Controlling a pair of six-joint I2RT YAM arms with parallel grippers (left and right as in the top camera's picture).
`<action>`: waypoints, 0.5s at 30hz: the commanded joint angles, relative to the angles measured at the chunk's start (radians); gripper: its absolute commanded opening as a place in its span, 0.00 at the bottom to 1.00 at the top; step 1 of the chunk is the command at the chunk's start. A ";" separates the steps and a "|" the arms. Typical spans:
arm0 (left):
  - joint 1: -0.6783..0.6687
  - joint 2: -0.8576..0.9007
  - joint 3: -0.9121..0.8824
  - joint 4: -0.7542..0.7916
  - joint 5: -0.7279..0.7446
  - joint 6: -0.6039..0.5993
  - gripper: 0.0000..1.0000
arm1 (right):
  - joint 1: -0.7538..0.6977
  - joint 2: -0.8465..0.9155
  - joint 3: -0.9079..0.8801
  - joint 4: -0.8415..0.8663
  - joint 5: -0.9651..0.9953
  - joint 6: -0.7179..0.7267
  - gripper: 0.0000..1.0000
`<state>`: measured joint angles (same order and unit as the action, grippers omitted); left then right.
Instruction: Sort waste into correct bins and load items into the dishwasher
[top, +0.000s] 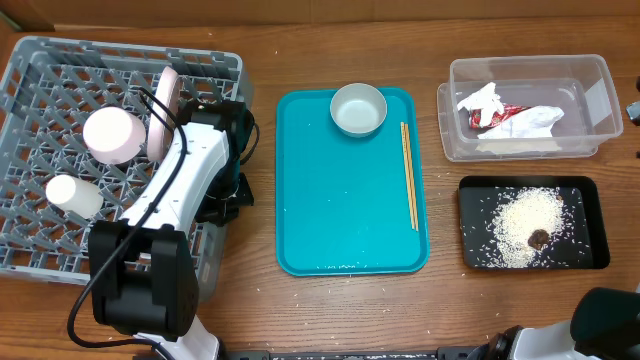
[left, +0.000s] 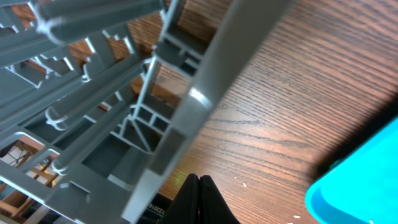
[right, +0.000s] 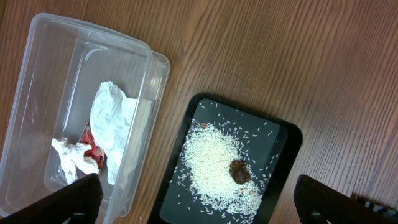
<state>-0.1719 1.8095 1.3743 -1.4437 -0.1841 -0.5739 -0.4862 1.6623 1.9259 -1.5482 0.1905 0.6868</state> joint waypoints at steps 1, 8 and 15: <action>-0.021 0.000 0.063 0.003 0.012 0.023 0.04 | -0.002 -0.001 0.020 0.003 0.011 -0.003 1.00; -0.058 0.000 0.159 0.103 0.090 0.134 0.04 | -0.002 -0.001 0.020 0.003 0.011 -0.003 1.00; -0.055 0.002 0.141 0.530 0.119 0.357 0.04 | -0.002 -0.001 0.020 0.003 0.011 -0.003 1.00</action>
<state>-0.2230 1.8095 1.5097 -1.0134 -0.0856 -0.3599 -0.4866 1.6623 1.9259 -1.5478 0.1902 0.6868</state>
